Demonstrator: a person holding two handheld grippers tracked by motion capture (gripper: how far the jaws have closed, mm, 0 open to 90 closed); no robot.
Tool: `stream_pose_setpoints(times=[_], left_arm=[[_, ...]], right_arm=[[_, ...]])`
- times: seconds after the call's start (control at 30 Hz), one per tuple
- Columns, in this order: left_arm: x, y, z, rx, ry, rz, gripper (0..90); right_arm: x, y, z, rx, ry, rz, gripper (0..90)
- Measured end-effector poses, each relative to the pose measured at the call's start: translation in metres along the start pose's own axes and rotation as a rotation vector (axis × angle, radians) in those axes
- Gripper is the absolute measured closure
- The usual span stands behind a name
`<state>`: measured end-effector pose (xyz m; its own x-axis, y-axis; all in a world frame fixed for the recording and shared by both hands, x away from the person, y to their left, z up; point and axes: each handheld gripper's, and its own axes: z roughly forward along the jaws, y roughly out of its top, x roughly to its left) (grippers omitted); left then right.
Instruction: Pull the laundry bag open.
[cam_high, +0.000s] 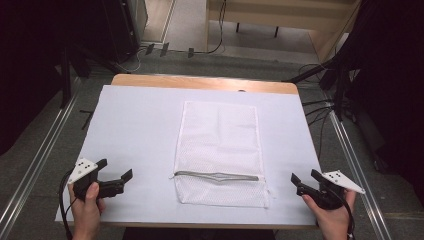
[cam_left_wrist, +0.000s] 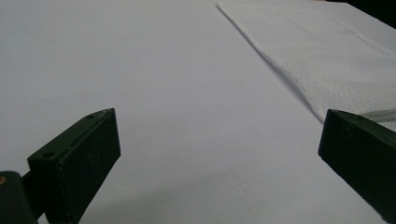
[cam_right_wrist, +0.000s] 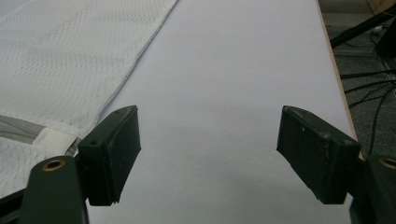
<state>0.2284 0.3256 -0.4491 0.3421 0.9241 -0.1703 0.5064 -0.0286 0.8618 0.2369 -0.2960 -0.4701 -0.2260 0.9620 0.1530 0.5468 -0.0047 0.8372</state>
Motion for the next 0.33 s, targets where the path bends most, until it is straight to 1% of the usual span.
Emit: stream_pose_setpoints(times=[0.13,0.23,0.33], left_arm=[[0.0003,-0.0001,-0.0003,0.002,0.001,-0.004,0.0],[-0.0004,-0.0003,0.0008,0.001,-0.008,-0.004,0.0],[-0.0011,-0.0006,0.0011,0.002,-0.011,-0.004,0.0]], right_arm=[[-0.0001,-0.0003,0.0001,0.001,-0.005,0.002,22.3],[0.0008,-0.0010,0.0010,0.004,-0.007,0.008,22.3],[0.0006,-0.0011,0.0022,0.018,0.000,0.013,22.3]])
